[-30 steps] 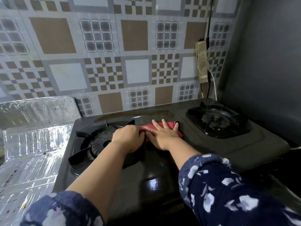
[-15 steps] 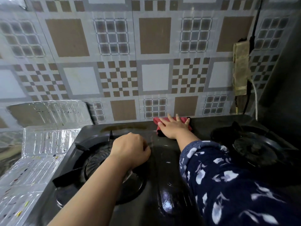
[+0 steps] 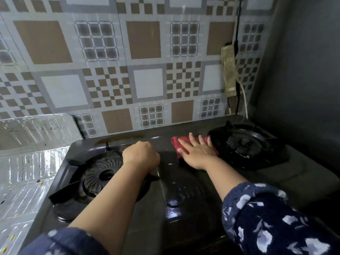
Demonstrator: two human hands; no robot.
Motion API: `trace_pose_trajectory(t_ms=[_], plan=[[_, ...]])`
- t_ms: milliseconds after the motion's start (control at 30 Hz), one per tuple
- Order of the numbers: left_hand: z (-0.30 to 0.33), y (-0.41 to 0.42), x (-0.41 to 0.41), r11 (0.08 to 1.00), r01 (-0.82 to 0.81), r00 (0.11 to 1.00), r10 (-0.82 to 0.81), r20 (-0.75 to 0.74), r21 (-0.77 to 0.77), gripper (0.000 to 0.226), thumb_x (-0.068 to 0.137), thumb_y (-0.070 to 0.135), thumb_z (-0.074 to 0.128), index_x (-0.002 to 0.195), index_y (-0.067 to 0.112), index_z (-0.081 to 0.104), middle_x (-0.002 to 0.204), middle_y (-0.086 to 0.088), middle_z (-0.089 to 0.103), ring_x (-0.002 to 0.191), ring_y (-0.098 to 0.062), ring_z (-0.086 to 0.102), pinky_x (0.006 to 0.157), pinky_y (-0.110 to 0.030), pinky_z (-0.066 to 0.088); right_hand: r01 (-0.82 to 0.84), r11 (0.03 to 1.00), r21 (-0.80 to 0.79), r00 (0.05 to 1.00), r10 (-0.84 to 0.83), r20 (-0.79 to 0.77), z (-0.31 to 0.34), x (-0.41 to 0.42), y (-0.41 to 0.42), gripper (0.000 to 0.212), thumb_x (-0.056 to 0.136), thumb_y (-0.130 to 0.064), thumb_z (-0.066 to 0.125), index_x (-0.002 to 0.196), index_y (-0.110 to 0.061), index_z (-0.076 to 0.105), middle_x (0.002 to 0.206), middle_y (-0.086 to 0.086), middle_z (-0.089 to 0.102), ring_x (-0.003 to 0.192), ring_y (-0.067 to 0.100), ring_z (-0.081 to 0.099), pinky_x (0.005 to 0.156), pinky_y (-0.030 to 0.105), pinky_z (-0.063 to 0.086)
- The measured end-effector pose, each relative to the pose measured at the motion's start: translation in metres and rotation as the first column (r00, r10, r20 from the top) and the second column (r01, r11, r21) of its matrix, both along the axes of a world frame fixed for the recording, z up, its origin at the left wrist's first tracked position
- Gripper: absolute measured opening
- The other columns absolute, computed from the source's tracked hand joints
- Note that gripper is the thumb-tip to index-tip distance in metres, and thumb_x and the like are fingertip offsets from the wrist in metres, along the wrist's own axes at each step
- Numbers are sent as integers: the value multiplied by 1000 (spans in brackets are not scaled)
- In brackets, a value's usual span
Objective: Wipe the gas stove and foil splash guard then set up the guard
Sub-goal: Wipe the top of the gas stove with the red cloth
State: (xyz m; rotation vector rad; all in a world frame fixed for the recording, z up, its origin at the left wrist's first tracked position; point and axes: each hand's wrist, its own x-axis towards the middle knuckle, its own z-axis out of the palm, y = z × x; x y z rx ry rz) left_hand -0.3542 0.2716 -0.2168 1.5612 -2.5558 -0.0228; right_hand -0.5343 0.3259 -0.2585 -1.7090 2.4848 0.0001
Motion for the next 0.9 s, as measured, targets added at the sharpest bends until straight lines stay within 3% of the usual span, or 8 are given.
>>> trace_pose_trajectory(t_ms=[167,267,433,733,833,900], plan=[[0,6,-23,991,119,993,-119,6,57,35,86,33,45,107,17,68,107,-8,67,98,-30,64,68,-30,45,-71,993,-94,997,74,24,4,2,58,52,95,-61,19,145,-51,13,161,1,-11,149,25,-6,120,44,-9],[0,4,-33,982,164,985,-167,28,95,36,87,35,44,108,17,67,108,-7,66,98,-29,63,67,-30,44,-67,986,-156,997,62,-41,7,3,81,50,95,-59,25,144,-50,21,161,6,-7,148,30,-13,120,44,-10],[-2,-1,-48,986,134,991,-135,5,95,35,87,32,43,110,18,66,108,-6,66,98,-29,64,66,-30,44,-44,996,83,998,40,49,5,6,56,57,90,-69,18,144,-55,3,160,12,-14,142,43,-22,118,52,-7],[0,-18,-76,997,72,987,-69,-146,13,33,87,30,43,113,22,61,116,-4,63,107,-27,60,72,-33,43,-184,950,253,982,164,96,25,-49,-50,53,92,-67,12,141,-59,-7,158,-2,-24,141,42,-26,116,56,-9],[-3,-26,-86,1000,30,989,-30,-146,-3,33,88,30,43,114,21,61,115,-3,63,103,-26,61,69,-32,42,-210,902,378,978,191,89,34,-67,-82,56,90,-69,15,139,-60,-11,156,-3,-29,140,42,-28,113,61,-10],[-3,-27,-95,1000,17,992,-18,-127,-14,32,89,29,42,114,21,61,116,-2,62,104,-25,61,70,-31,42,-250,856,453,965,258,44,44,-76,-98,57,96,-61,20,141,-55,-14,156,3,-29,141,42,-23,113,59,-8]])
